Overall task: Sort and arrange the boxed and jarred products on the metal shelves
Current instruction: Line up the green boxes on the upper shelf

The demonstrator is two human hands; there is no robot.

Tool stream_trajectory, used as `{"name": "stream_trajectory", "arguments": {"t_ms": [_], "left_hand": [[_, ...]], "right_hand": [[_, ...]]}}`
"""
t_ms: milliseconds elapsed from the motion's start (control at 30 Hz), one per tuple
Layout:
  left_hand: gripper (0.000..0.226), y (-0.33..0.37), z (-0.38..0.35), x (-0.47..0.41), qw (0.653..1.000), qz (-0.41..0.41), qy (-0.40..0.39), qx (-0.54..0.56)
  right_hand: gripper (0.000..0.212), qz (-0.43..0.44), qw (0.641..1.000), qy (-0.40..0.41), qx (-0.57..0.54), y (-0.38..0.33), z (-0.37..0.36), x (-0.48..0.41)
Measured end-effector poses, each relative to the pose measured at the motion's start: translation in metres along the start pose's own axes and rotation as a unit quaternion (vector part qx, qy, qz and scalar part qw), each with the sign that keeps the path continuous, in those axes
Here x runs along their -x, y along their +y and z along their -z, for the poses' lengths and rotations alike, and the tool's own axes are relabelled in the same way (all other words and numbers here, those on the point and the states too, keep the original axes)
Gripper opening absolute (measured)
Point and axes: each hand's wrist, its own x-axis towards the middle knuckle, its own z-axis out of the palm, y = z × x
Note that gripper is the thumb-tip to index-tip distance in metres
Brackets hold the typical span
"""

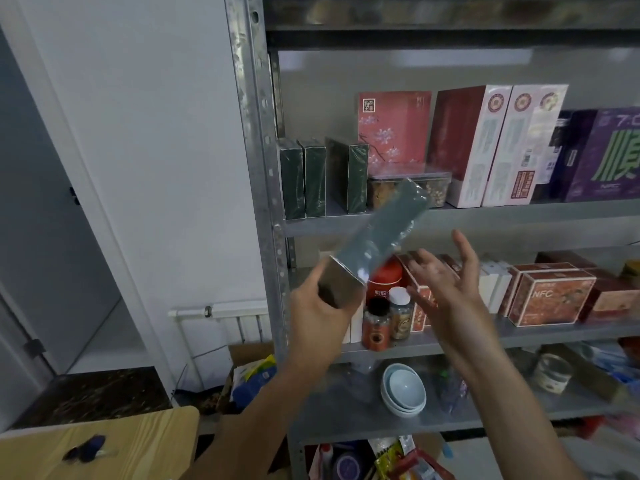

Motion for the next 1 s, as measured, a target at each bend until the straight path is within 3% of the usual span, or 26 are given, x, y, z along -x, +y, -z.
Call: {"name": "stream_trajectory", "arguments": {"t_ms": [67, 100, 200, 300, 433, 533, 667, 733, 767, 833, 900, 933, 1000], "left_hand": [[0.04, 0.005, -0.002, -0.003, 0.987, 0.103, -0.03, 0.117], [0.042, 0.006, -0.001, -0.006, 0.974, 0.132, -0.048, 0.18], [0.051, 0.015, 0.002, -0.01, 0.933, 0.181, -0.081, 0.301], [0.058, 0.02, 0.002, -0.014, 0.91, 0.216, -0.094, 0.341], [0.061, 0.013, 0.006, -0.033, 0.866, 0.278, 0.002, 0.416], [0.065, 0.004, 0.006, -0.039, 0.822, 0.338, -0.023, 0.457], [0.054, -0.006, 0.001, -0.042, 0.783, 0.365, -0.093, 0.495], [0.056, -0.004, -0.003, -0.044, 0.804, 0.349, -0.112, 0.468], [0.058, -0.001, -0.005, -0.046, 0.839, 0.321, -0.119, 0.424], [0.062, 0.005, -0.009, -0.054, 0.936, 0.231, -0.118, 0.238], [0.056, 0.01, -0.011, -0.069, 0.992, 0.108, -0.065, 0.023], [0.051, 0.013, -0.009, -0.08, 0.997, 0.034, -0.033, -0.054], [0.048, 0.018, -0.004, -0.104, 0.976, -0.108, 0.016, -0.188]], "right_hand": [[0.083, 0.002, 0.995, -0.02, 0.098, 0.01, 0.001, -0.005], [0.084, -0.002, 0.992, -0.04, 0.117, 0.015, 0.002, -0.007], [0.065, -0.003, 0.996, -0.059, 0.069, 0.02, 0.008, -0.01], [0.055, 0.026, 0.999, 0.0, 0.048, 0.013, 0.005, -0.004], [0.05, 0.094, 0.986, 0.061, 0.123, 0.001, -0.005, 0.011], [0.052, 0.154, 0.974, 0.028, 0.162, -0.005, -0.015, 0.022], [0.06, 0.212, 0.963, -0.035, 0.162, -0.006, -0.025, 0.03], [0.059, 0.251, 0.948, -0.012, 0.194, -0.004, -0.029, 0.034], [0.06, 0.277, 0.936, 0.007, 0.218, -0.003, -0.029, 0.035], [0.066, 0.353, 0.895, 0.046, 0.27, 0.002, -0.03, 0.034], [0.076, 0.415, 0.86, 0.081, 0.286, 0.009, -0.03, 0.029], [0.081, 0.428, 0.854, 0.098, 0.278, 0.012, -0.031, 0.025], [0.077, 0.439, 0.849, 0.132, 0.262, 0.014, -0.033, 0.014]]}}
